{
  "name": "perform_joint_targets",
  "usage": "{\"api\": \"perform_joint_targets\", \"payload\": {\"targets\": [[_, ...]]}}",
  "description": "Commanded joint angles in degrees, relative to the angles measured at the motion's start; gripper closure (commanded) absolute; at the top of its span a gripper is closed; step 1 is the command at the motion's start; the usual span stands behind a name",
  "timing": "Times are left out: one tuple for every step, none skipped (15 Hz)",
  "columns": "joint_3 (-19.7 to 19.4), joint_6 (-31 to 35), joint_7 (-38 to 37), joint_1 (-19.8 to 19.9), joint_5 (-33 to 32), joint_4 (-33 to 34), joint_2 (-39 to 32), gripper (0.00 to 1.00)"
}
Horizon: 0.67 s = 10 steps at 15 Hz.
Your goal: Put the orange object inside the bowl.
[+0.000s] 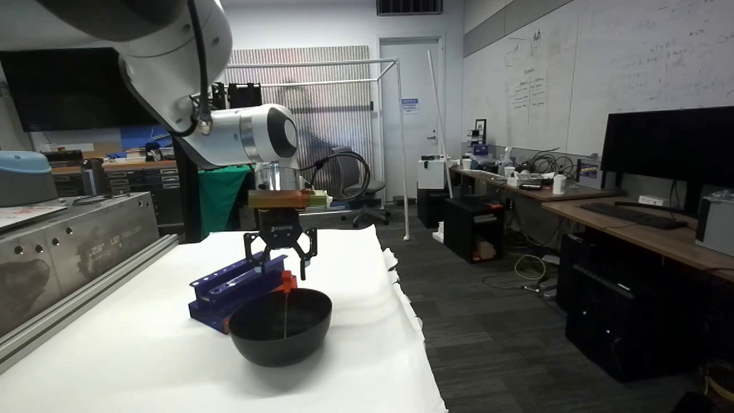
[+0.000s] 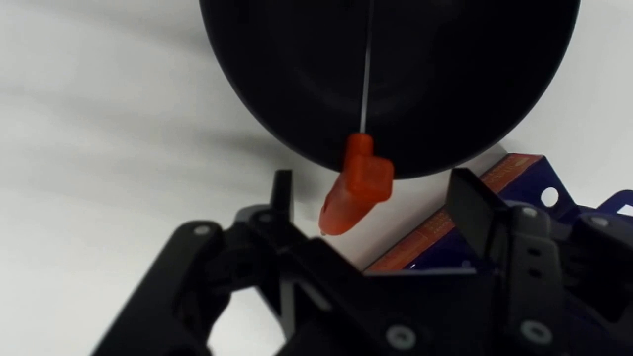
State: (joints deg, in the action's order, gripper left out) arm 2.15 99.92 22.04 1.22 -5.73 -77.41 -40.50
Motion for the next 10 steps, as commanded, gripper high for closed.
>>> {"api": "perform_joint_targets", "payload": {"targets": [[0.3,-1.9,1.1,0.1,-0.8,3.0,-1.2,0.53],[0.3,-1.9,1.2,0.1,-0.8,3.1,-1.3,0.59],[0.4,-1.8,1.3,0.2,-0.8,3.1,-1.3,0.68],[0.4,-1.8,1.4,0.2,-0.8,3.1,-1.3,0.75],[0.4,-1.9,1.6,0.2,-0.8,3.1,-1.2,0.82],[0.5,-1.8,1.9,0.3,-0.7,2.9,-1.0,0.87],[0.6,-1.8,2.3,0.4,-0.6,2.8,-0.8,0.89],[0.7,-1.8,2.7,0.4,-0.5,2.6,-0.6,0.89],[0.8,-1.5,3.1,0.4,-0.6,2.2,-0.1,0.86],[1.0,-1.4,3.5,0.3,-0.5,1.8,0.4,0.86]]}}
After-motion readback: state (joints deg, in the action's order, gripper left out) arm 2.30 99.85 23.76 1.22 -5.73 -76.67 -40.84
